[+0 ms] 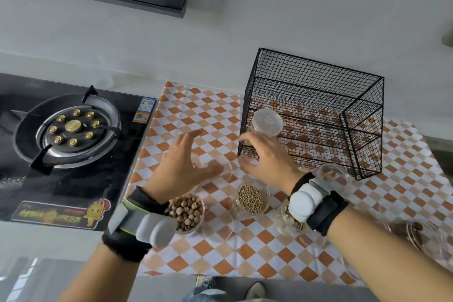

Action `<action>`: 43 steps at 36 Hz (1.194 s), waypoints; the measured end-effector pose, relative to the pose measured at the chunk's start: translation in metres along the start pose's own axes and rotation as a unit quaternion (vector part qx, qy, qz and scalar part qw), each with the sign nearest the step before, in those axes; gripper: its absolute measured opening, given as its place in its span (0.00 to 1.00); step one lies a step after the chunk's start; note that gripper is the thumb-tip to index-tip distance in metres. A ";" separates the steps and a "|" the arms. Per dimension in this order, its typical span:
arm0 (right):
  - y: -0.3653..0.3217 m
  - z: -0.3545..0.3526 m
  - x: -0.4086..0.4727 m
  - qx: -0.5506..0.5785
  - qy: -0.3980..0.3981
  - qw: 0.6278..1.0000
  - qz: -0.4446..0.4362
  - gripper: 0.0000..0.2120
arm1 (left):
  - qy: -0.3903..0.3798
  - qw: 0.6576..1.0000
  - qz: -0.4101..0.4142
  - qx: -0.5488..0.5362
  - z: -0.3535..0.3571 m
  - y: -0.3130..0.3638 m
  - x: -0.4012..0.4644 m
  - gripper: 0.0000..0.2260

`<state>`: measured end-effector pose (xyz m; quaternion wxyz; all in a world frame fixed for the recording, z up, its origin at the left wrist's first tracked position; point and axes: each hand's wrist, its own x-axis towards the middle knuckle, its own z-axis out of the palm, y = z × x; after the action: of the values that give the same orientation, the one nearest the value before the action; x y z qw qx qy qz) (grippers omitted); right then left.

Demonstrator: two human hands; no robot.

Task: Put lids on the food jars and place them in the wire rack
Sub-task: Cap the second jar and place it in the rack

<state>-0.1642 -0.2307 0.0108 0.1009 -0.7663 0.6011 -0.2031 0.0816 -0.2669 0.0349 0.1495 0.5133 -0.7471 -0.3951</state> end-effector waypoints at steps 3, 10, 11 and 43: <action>-0.008 0.008 0.004 -0.002 -0.057 0.998 0.009 0.20 | 0.001 1.000 -0.014 0.001 -0.006 -0.017 -0.003 0.49; -0.016 0.032 0.023 -0.074 -0.222 0.969 0.077 0.32 | 0.004 0.999 -0.052 0.002 -0.006 -0.044 -0.006 0.49; -0.015 0.034 0.025 -0.080 -0.238 0.964 0.089 0.34 | 0.003 0.998 -0.055 0.003 -0.005 -0.047 -0.006 0.49; -0.016 0.114 0.075 -0.146 -0.416 0.873 0.210 0.39 | -0.121 0.968 -0.040 -0.216 0.005 -0.139 0.016 0.38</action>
<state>-0.0861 -0.3091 -0.0704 0.2685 -0.6421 0.6731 0.2500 0.1620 -0.3017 -0.0746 0.1491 0.4470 -0.6353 -0.6118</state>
